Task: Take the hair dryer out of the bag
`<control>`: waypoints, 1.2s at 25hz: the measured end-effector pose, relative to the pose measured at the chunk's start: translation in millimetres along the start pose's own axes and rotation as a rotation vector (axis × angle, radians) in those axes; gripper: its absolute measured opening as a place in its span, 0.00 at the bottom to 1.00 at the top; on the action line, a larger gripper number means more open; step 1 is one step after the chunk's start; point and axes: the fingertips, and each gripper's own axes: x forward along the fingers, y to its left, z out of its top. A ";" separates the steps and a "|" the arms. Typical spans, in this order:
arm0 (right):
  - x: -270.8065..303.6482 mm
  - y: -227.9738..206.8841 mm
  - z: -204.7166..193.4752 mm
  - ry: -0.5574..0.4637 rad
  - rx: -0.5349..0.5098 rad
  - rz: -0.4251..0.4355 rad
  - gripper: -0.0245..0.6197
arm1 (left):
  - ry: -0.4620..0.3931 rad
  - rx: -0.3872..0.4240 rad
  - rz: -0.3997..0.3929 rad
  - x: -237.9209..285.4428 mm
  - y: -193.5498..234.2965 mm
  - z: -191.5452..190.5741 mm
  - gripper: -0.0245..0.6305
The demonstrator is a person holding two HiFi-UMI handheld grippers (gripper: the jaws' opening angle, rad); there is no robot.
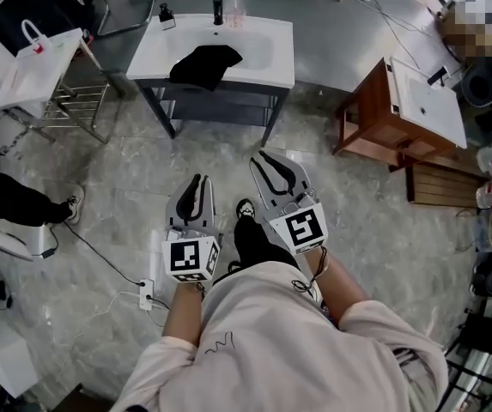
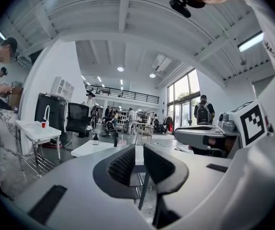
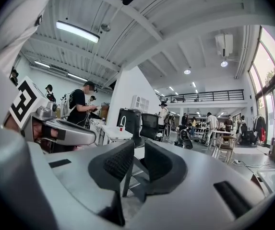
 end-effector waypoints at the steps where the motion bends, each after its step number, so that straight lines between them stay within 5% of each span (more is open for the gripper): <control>1: 11.6 -5.9 -2.1 -0.003 0.004 0.001 0.11 | 0.000 0.006 0.006 10.8 7.7 1.3 0.14; 17: 170.9 -131.2 -16.6 -0.007 0.030 0.058 0.11 | 0.043 0.043 0.064 201.2 75.3 28.3 0.13; 30: 249.3 -149.1 -83.3 0.201 0.059 0.093 0.12 | 0.181 0.027 0.074 278.3 135.2 -10.7 0.13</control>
